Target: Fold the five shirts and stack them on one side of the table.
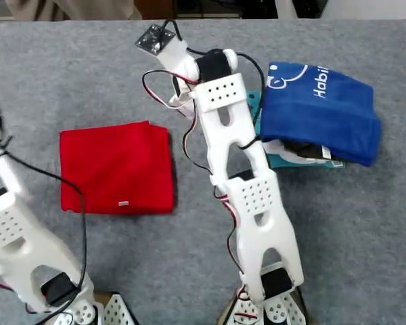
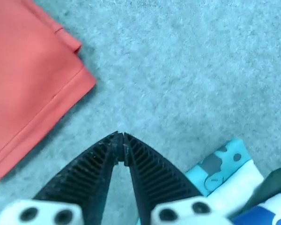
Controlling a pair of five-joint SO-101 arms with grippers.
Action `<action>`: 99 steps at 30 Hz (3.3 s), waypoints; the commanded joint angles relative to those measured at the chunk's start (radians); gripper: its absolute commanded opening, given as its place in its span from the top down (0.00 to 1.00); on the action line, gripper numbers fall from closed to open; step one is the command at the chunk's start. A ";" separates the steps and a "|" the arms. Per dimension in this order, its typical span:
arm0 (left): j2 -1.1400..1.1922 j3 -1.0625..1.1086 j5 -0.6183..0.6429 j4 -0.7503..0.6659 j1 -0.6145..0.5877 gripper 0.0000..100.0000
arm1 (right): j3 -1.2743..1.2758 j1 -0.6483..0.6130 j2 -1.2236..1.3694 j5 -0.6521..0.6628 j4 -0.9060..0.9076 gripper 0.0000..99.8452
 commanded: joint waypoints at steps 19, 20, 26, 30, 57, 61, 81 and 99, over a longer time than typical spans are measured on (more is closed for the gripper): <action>-0.039 -0.026 0.153 0.068 0.020 0.98 | 0.679 -0.223 -0.277 -0.011 -0.178 1.00; -0.058 -0.008 0.178 0.068 0.063 0.98 | 0.679 -0.222 -0.265 -0.011 -0.209 1.00; -0.219 0.247 0.281 0.063 0.427 0.98 | 0.679 -0.163 -0.194 -0.052 -0.442 1.00; -0.254 0.454 0.313 -0.074 0.514 0.98 | 0.688 -0.096 -0.148 -0.161 -0.531 1.00; 0.035 0.456 0.272 -0.466 0.341 0.98 | 0.631 -0.091 -0.042 -0.193 -0.624 1.00; 0.088 0.321 0.272 -0.381 0.288 0.98 | 0.631 -0.091 -0.044 -0.193 -0.623 1.00; -0.205 0.068 0.104 0.069 0.101 0.98 | 0.598 -0.047 -0.292 -0.186 -0.245 1.00; -1.230 1.220 0.074 -0.222 -0.084 0.98 | 1.075 -0.163 -0.875 -0.204 0.009 1.00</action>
